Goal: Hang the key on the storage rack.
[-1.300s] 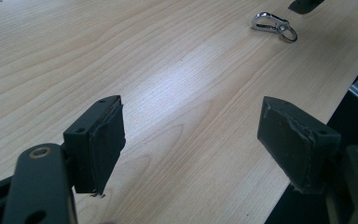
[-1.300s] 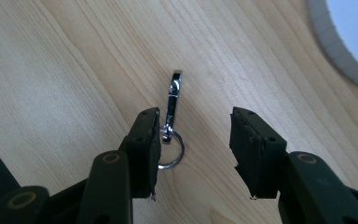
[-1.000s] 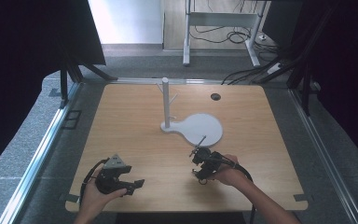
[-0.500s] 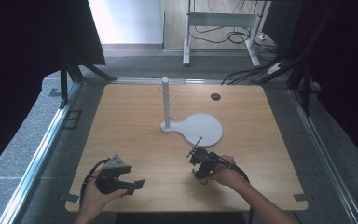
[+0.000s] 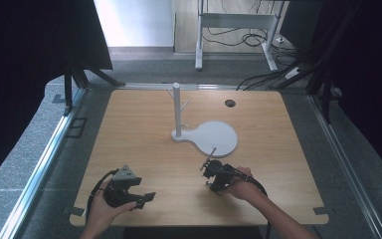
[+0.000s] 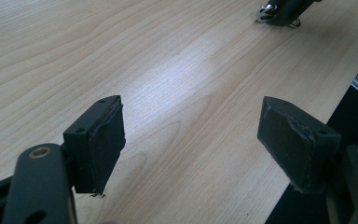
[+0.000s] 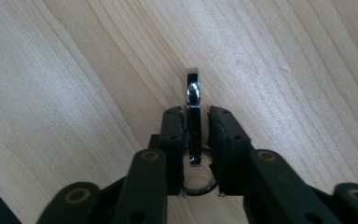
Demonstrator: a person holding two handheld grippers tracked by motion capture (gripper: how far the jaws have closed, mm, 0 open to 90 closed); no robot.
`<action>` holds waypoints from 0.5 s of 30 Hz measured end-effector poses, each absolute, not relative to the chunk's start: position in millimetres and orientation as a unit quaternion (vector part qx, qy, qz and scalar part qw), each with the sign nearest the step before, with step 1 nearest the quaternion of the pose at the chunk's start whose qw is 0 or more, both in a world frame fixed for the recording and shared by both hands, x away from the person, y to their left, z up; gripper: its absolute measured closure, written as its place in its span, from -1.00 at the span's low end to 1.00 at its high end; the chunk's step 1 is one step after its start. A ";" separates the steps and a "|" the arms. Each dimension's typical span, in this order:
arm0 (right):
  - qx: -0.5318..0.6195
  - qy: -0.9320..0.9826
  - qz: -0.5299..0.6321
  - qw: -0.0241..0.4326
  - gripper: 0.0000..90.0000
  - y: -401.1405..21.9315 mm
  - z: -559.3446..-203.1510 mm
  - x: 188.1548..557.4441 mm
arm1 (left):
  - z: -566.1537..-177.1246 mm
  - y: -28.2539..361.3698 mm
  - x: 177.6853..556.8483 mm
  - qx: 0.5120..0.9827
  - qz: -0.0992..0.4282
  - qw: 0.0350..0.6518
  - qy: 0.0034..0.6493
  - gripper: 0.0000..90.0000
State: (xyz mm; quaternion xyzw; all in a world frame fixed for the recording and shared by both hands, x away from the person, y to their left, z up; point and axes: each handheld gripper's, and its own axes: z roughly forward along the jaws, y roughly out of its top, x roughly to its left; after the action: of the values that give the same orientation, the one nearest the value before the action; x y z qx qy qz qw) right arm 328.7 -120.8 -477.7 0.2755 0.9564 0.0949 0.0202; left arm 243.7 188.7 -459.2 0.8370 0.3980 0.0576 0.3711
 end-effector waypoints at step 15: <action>0.268 0.959 0.087 0.018 0.87 -121.9 -476.3 328.7 | -459.8 189.2 244.3 0.838 0.057 0.369 0.398 -0.48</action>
State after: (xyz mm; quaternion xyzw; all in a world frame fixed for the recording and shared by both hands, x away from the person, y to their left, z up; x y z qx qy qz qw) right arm 328.7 -121.9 -476.3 0.2677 0.9594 0.0868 0.0182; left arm 244.3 189.2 -459.8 0.8380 0.3979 0.0571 0.3691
